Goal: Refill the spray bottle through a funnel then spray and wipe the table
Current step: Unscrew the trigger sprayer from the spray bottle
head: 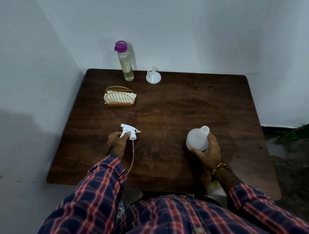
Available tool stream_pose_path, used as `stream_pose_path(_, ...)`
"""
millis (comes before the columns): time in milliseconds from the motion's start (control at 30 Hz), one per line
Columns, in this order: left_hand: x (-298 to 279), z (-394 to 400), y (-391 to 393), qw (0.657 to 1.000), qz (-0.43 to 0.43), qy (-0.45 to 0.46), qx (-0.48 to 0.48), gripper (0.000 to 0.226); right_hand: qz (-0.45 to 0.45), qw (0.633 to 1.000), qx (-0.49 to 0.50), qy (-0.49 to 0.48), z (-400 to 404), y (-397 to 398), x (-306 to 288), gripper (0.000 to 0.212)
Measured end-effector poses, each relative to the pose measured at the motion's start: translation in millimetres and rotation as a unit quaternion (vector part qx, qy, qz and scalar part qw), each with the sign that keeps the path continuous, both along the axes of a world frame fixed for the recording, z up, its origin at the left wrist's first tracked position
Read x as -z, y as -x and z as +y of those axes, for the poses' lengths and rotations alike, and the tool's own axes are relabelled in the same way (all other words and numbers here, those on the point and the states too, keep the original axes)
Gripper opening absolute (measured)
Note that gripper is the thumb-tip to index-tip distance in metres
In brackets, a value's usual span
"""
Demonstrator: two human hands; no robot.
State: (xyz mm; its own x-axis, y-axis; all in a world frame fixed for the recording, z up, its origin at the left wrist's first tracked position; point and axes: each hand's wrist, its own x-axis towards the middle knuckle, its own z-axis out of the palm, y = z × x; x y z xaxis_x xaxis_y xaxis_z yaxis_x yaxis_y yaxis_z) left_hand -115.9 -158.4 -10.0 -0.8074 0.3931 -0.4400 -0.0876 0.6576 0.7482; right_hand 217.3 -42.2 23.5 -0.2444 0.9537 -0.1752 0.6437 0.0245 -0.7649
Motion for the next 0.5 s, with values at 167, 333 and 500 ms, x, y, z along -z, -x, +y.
stream_pose_path(167, -9, 5, -10, 0.998, 0.049, 0.04, -0.015, 0.034, -0.015, 1.0, -0.001, 0.008, 0, 0, 2, 0.099)
stream_pose_path(333, -16, 8, -17, 0.992, 0.088, 0.084, -0.035, 0.029, -0.017, 0.999, -0.017, 0.029, 3, -4, 3, 0.104)
stream_pose_path(500, -27, 12, -36, 0.974, 0.135, 0.177, -0.031, 0.055, -0.012, 0.998, -0.033, 0.049, 8, -13, 6, 0.118)
